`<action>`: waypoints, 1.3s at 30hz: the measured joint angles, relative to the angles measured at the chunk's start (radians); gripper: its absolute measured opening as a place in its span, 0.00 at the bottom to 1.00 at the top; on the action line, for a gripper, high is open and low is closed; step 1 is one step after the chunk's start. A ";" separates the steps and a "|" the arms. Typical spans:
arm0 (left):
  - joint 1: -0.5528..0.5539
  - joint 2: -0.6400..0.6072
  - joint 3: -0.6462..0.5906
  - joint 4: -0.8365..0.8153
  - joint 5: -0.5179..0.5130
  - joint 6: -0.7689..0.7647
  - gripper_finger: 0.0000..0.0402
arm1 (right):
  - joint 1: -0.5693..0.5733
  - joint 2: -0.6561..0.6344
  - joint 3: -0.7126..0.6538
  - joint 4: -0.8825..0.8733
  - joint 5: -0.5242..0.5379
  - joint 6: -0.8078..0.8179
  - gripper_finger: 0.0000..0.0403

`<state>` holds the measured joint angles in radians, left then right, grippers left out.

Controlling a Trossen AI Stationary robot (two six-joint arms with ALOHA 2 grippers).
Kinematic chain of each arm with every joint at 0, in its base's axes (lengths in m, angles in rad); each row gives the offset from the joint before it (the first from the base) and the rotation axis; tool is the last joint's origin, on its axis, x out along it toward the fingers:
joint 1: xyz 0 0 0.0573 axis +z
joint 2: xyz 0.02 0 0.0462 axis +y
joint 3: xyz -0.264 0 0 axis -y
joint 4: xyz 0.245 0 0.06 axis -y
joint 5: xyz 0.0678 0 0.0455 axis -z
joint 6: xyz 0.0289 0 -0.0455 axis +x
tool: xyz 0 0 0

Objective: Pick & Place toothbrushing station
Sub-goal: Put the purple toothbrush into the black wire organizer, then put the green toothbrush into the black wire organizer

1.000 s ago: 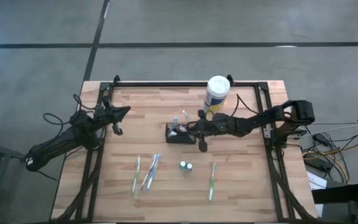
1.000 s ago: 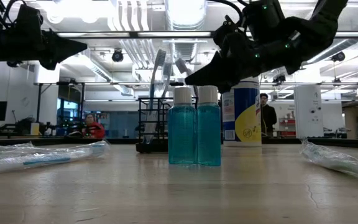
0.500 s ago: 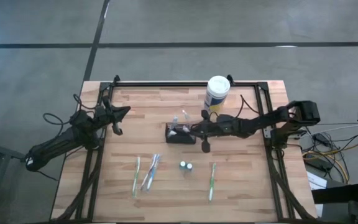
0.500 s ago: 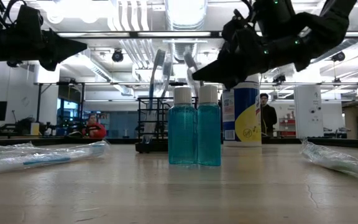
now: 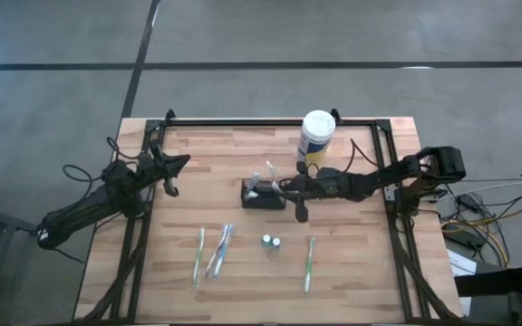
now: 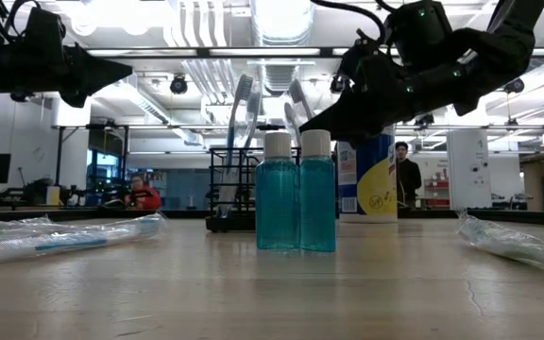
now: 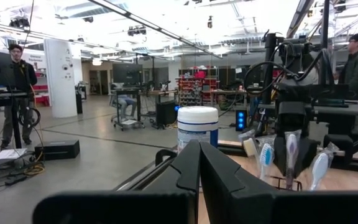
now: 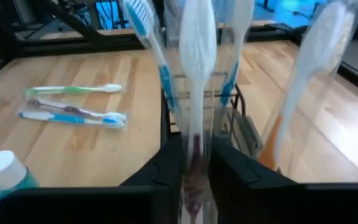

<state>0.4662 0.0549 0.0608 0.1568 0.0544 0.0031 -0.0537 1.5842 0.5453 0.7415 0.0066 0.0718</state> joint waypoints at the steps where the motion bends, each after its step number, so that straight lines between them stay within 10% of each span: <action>1: 0.000 0.000 0.000 0.000 0.000 0.000 0.03 | 0.000 0.004 0.000 0.000 0.009 0.001 0.20; 15: 0.000 0.000 0.007 0.001 0.000 0.000 0.03 | 0.001 -0.086 0.000 -0.001 0.020 -0.023 0.37; 24: 0.000 0.000 0.013 0.000 0.001 0.000 0.03 | 0.001 -0.461 0.001 -0.243 0.006 -0.089 0.48; 39: 0.000 0.000 0.013 -0.030 0.013 0.040 0.03 | 0.001 -1.177 -0.167 -0.639 -0.012 -0.129 0.04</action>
<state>0.4660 0.0549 0.0738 0.1271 0.0672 0.0429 -0.0525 0.4077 0.3780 0.1029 -0.0052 -0.0573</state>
